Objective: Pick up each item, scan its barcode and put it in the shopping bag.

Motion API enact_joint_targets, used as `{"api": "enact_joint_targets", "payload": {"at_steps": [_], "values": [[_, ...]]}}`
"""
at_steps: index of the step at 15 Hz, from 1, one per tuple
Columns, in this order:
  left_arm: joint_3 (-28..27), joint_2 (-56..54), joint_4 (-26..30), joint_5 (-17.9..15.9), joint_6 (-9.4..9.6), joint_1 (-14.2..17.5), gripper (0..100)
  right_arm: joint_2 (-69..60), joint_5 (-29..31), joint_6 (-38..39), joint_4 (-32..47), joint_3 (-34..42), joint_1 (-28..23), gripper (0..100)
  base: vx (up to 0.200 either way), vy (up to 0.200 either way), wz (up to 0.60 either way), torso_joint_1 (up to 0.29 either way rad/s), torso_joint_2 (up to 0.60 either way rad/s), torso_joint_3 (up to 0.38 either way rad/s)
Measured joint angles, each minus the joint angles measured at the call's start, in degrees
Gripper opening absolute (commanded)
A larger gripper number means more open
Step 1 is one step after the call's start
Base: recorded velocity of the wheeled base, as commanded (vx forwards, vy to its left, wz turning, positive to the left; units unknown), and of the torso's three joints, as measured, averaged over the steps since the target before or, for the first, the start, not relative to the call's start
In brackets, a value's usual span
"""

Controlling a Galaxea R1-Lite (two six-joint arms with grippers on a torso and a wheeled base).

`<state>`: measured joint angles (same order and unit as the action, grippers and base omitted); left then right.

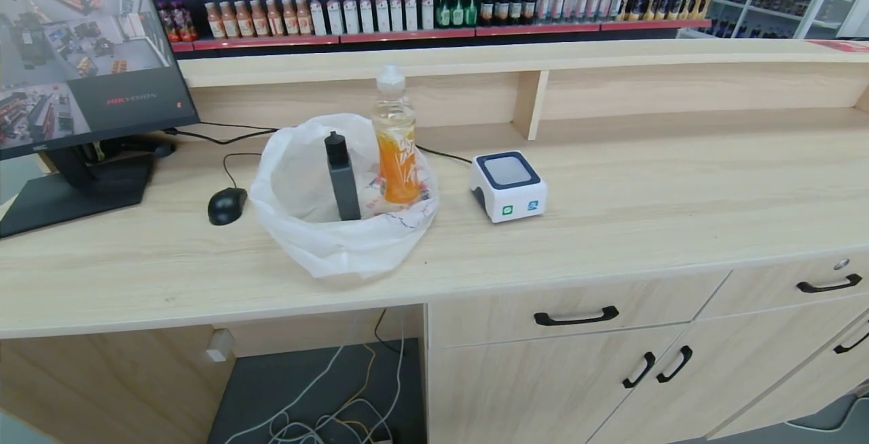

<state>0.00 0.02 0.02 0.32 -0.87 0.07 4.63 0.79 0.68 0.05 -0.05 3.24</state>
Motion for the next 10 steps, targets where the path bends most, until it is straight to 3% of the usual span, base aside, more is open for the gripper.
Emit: {"api": "enact_joint_targets", "payload": {"at_steps": [4,10], "values": [[0.0,0.0,0.0,0.0,0.05,0.0,100,0.0,0.0,0.3,0.0,0.0,0.0,100,0.0,-0.2,0.0,0.002,0.0,0.005],[0.0,0.0,0.0,0.0,0.11,0.0,100,0.1,0.0,0.2,0.0,0.0,0.0,100,0.0,0.0,0.0,0.0,0.0,0.0]]}}
